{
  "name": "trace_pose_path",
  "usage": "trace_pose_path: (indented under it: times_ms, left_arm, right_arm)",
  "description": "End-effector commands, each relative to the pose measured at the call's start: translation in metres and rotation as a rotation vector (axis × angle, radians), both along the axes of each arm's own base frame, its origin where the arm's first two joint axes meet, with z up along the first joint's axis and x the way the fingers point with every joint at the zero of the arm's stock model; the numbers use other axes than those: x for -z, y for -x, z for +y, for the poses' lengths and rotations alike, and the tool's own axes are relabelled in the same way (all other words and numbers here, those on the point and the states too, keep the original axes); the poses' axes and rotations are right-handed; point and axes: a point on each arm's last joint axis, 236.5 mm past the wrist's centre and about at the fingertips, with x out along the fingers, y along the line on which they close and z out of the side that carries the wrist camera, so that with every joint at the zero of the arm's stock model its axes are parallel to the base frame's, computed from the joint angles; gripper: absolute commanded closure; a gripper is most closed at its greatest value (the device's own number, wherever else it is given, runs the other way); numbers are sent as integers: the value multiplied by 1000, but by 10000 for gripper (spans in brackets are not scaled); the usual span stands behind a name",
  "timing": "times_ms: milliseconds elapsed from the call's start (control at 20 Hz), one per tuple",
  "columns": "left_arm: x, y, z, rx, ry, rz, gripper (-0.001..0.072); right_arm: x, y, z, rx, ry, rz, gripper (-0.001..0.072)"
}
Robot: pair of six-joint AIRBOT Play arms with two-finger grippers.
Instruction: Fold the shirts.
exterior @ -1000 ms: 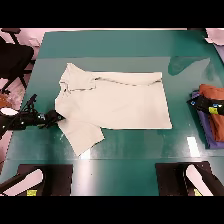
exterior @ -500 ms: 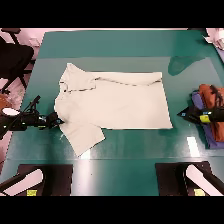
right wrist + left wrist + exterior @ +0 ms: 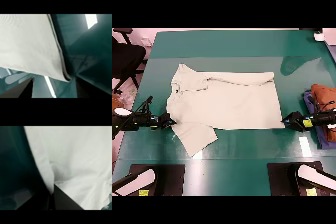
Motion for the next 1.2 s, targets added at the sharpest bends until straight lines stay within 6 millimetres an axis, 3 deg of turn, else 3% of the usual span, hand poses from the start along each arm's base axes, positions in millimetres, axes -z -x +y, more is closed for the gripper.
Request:
trace_pose_path:
  times_ms: [0,150,350,400,550,650,750,900,1050,1150]
  left_arm:
    - [0,0,0,0,1,-1,683]
    - [-1,0,-1,1,4,1,683]
    - [-2,1,-2,4,13,5,684]
    - [-3,2,-5,3,27,7,683]
    - [-20,-2,-16,50,82,-26,685]
    - [-51,-15,-19,88,92,-109,685]
    - [-104,-36,-16,102,52,-259,685]
    - [-211,-49,-9,108,-49,-529,684]
    - [-330,-34,-15,112,-166,-839,684]
    - [-412,-7,-18,108,-290,-1059,684]
  right_arm:
    - [9,-6,5,19,-45,6,134]
    - [8,-16,12,39,-85,-13,168]
    - [6,-18,21,18,-99,-22,528]
    - [5,-17,24,3,-99,-21,673]
    - [-6,-21,42,-38,-131,-55,695]
    - [-37,-36,55,-30,-165,-172,696]
    - [-88,-57,59,-2,-172,-349,697]
    - [-183,-72,59,-25,-89,-643,697]
    - [-291,-66,55,-12,56,-928,697]
    - [-362,-52,49,13,182,-1132,697]
